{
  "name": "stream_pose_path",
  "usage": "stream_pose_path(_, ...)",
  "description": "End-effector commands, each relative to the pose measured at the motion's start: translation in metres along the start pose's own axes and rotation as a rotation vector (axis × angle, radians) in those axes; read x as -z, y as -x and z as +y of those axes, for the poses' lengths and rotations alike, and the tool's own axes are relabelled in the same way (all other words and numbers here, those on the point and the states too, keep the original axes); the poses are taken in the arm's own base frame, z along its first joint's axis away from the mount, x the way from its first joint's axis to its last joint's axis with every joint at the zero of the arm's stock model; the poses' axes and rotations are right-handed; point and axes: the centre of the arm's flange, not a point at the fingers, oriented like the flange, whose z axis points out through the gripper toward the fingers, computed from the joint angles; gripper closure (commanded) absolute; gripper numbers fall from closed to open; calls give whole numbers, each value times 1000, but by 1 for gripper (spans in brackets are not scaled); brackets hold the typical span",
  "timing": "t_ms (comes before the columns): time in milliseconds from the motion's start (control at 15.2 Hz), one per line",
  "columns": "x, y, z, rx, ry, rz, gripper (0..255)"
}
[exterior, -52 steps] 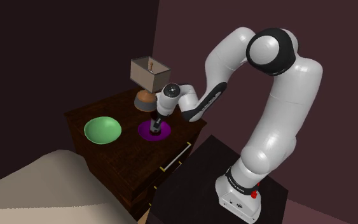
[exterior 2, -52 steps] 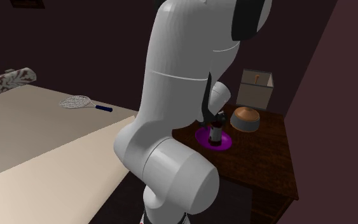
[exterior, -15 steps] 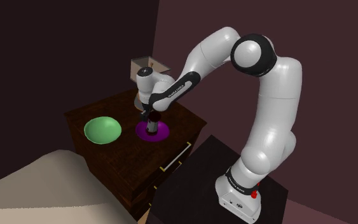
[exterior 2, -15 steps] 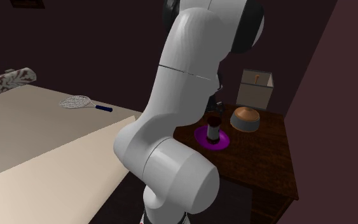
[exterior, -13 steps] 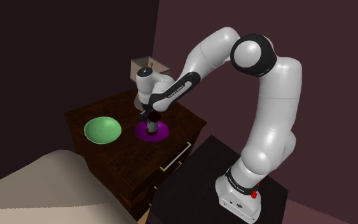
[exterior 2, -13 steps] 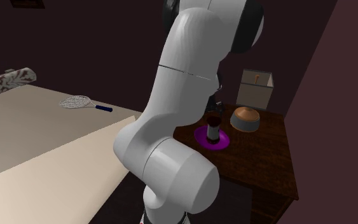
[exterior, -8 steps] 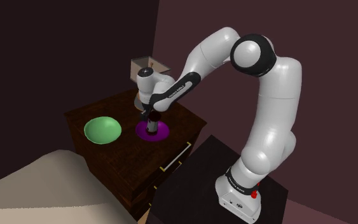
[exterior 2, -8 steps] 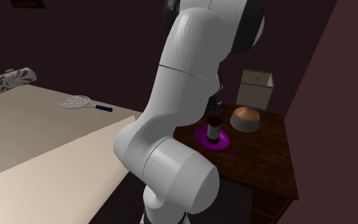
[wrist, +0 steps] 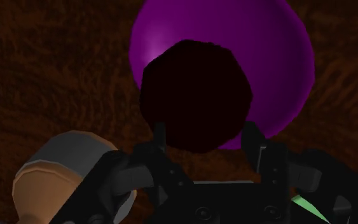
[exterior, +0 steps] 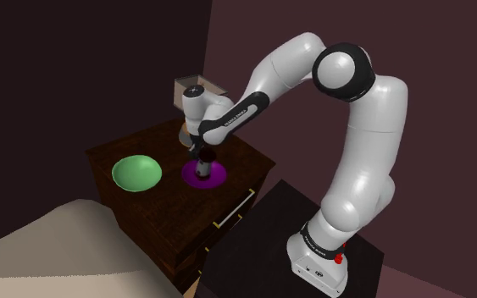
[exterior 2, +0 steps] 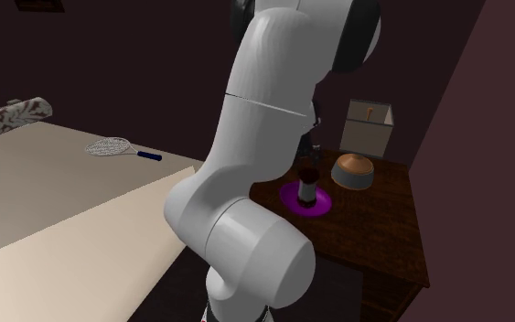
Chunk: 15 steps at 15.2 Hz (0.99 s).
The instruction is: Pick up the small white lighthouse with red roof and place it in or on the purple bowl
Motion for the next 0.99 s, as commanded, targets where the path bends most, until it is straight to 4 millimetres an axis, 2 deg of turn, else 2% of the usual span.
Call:
stream_pose_path(0, 4, 4, 0, 4, -6, -15, 255)
stream_pose_path(396, 34, 5, 8, 4, -6, -15, 255)
stream_pose_path(462, 29, 6, 6, 4, -5, -15, 255)
stream_pose_path(528, 29, 6, 6, 4, -5, -15, 0)
stream_pose_path(726, 10, 53, 44, -170, -180, 54, 0)
stream_pose_path(858, -7, 86, 62, -286, -296, 100, 0)
stream_pose_path(924, -10, 91, 65, -303, -313, 107, 0)
